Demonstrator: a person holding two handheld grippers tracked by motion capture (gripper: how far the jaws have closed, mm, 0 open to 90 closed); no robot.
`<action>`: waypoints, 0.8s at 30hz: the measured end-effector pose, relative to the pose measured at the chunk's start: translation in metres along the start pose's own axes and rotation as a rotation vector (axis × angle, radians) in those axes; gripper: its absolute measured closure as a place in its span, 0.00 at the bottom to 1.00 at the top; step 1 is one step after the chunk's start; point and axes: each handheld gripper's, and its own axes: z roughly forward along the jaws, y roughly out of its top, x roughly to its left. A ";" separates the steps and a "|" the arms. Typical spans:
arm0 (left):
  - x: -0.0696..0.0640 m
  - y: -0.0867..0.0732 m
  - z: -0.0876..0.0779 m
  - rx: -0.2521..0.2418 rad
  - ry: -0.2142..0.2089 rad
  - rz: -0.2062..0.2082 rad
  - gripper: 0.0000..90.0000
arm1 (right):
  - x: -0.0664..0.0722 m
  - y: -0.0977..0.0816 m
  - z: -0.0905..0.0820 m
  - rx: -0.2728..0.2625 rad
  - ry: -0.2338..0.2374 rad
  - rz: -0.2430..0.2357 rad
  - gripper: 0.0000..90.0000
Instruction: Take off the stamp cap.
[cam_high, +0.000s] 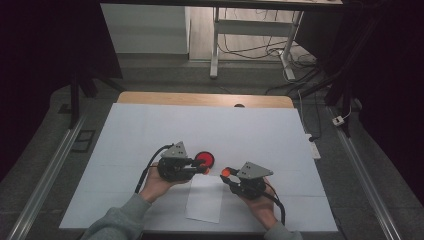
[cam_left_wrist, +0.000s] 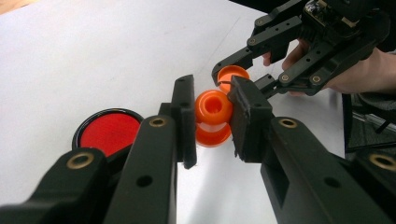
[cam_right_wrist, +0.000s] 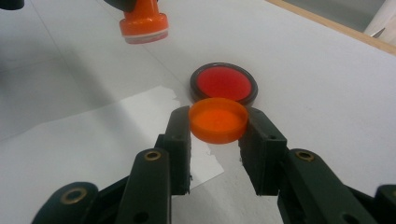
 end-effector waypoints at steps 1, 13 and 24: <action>0.000 0.000 0.000 0.000 0.000 0.000 0.80 | 0.000 0.000 0.000 0.000 0.000 -0.002 0.71; 0.000 0.000 -0.001 -0.003 0.002 -0.001 0.80 | -0.001 -0.004 -0.002 0.012 -0.011 -0.014 0.71; 0.001 0.000 -0.003 -0.007 0.006 -0.001 0.80 | -0.006 -0.012 -0.012 0.024 -0.025 0.003 0.71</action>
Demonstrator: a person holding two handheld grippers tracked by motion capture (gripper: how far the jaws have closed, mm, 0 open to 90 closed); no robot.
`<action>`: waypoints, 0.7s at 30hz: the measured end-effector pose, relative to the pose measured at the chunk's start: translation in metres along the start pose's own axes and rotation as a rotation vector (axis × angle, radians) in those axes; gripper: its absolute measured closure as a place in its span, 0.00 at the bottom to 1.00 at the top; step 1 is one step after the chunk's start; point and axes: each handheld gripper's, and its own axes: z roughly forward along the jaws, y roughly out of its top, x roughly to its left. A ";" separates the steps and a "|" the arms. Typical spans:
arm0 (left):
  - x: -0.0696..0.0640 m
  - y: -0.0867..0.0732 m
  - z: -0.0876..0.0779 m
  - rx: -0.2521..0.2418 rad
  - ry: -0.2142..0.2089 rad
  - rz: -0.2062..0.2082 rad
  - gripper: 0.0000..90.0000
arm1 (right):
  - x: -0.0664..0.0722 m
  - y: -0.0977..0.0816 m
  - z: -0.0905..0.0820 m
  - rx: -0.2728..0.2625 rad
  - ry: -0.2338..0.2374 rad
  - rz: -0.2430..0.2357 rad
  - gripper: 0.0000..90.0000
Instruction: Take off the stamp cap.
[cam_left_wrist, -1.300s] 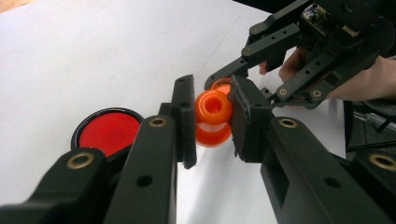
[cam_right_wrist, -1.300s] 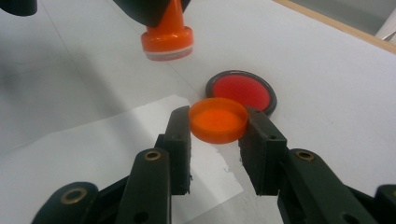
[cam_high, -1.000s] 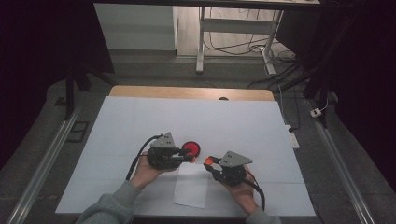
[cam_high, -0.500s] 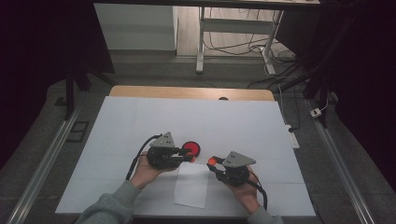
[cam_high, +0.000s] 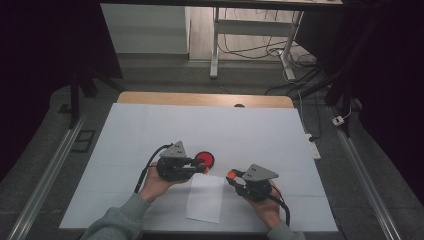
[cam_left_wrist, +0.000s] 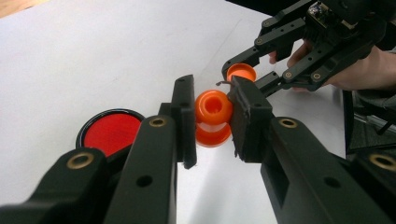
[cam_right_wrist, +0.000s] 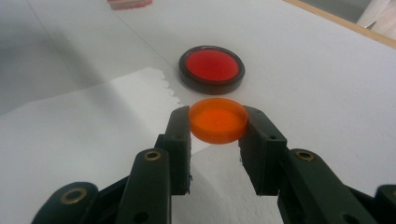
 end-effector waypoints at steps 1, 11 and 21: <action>0.000 0.000 0.000 0.000 0.001 0.000 0.80 | -0.001 -0.001 -0.001 -0.002 -0.003 0.001 0.71; 0.003 -0.001 -0.003 -0.004 0.011 -0.004 0.80 | -0.010 -0.012 -0.018 0.005 -0.043 0.016 0.71; 0.006 -0.001 -0.003 -0.007 0.023 -0.010 0.80 | -0.017 -0.022 -0.034 0.009 -0.065 0.033 0.71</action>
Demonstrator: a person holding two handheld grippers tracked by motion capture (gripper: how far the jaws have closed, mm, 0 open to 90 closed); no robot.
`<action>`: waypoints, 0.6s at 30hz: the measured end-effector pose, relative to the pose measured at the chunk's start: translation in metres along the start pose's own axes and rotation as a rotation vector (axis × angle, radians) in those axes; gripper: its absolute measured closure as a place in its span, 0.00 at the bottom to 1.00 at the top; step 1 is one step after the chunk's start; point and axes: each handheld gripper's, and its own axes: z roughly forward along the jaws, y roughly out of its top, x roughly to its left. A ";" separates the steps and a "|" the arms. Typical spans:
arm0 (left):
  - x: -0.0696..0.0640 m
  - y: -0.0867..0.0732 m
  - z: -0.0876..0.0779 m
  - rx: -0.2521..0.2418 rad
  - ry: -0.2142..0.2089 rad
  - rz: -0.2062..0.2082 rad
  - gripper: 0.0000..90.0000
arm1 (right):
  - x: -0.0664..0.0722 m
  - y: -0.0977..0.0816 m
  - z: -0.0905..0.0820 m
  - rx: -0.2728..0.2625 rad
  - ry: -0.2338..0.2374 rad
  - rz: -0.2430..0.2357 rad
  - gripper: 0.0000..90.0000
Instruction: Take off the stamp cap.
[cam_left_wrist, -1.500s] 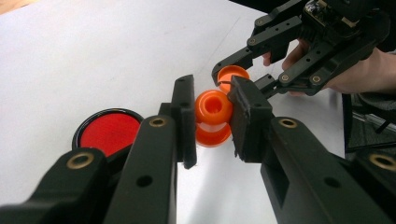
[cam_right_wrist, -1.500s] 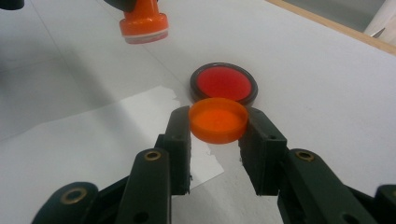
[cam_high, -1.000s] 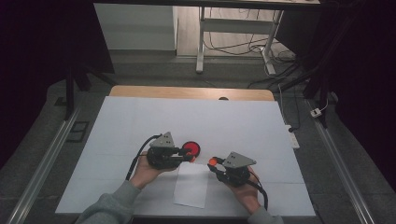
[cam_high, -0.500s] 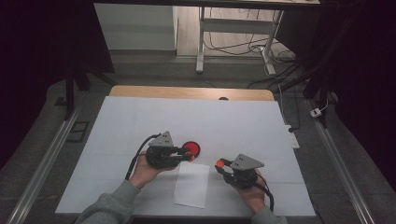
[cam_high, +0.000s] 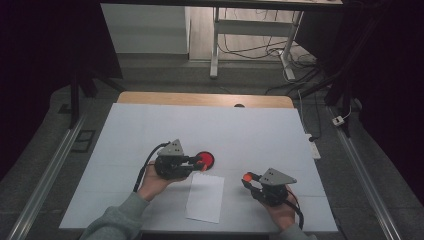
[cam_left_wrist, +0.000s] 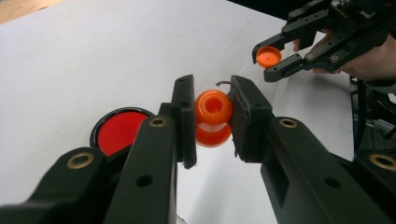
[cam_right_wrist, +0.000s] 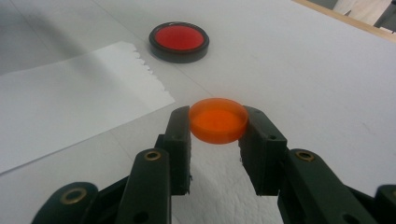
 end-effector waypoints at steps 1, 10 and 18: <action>0.000 0.000 0.000 -0.001 0.000 0.000 0.80 | -0.001 0.000 -0.001 0.003 -0.006 0.000 0.71; 0.009 0.003 0.002 -0.011 0.006 -0.006 0.80 | -0.005 -0.002 -0.001 0.001 -0.005 0.007 0.71; 0.015 0.011 0.006 -0.023 0.027 -0.007 0.80 | -0.005 -0.003 -0.001 0.004 0.002 0.002 0.71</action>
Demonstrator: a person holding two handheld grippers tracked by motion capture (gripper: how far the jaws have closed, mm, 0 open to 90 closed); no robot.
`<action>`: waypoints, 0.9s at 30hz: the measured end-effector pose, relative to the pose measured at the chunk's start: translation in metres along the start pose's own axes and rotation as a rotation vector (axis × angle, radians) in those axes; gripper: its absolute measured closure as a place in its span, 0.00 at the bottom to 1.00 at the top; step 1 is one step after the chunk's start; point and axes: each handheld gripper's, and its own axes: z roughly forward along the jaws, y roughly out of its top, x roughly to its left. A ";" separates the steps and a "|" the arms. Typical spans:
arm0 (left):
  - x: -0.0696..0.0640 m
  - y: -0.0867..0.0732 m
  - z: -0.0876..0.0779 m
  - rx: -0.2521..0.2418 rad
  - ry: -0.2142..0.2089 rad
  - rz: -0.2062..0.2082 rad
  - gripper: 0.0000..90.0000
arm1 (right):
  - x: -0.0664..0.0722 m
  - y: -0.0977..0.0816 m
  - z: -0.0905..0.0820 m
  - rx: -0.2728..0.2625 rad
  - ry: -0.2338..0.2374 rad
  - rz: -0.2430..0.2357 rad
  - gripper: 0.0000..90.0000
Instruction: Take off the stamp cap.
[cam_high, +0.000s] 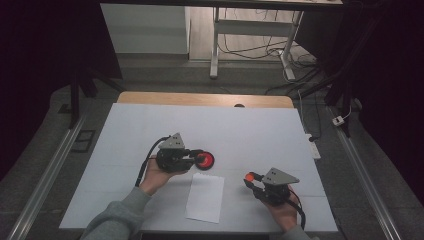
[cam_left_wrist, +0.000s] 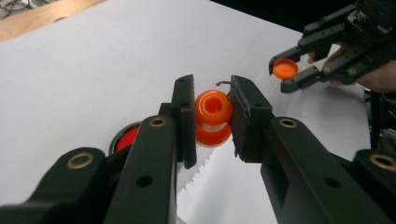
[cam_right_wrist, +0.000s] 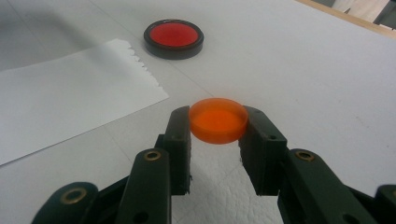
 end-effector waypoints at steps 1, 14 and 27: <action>0.000 0.001 0.000 -0.004 0.003 -0.002 0.80 | 0.000 0.000 0.000 -0.001 0.001 -0.001 0.71; 0.011 0.003 0.001 0.001 0.037 -0.015 0.80 | 0.001 0.001 0.002 -0.003 0.003 -0.006 0.71; 0.025 0.003 0.014 0.024 0.055 -0.036 0.80 | 0.000 0.001 0.003 0.004 0.002 -0.007 0.71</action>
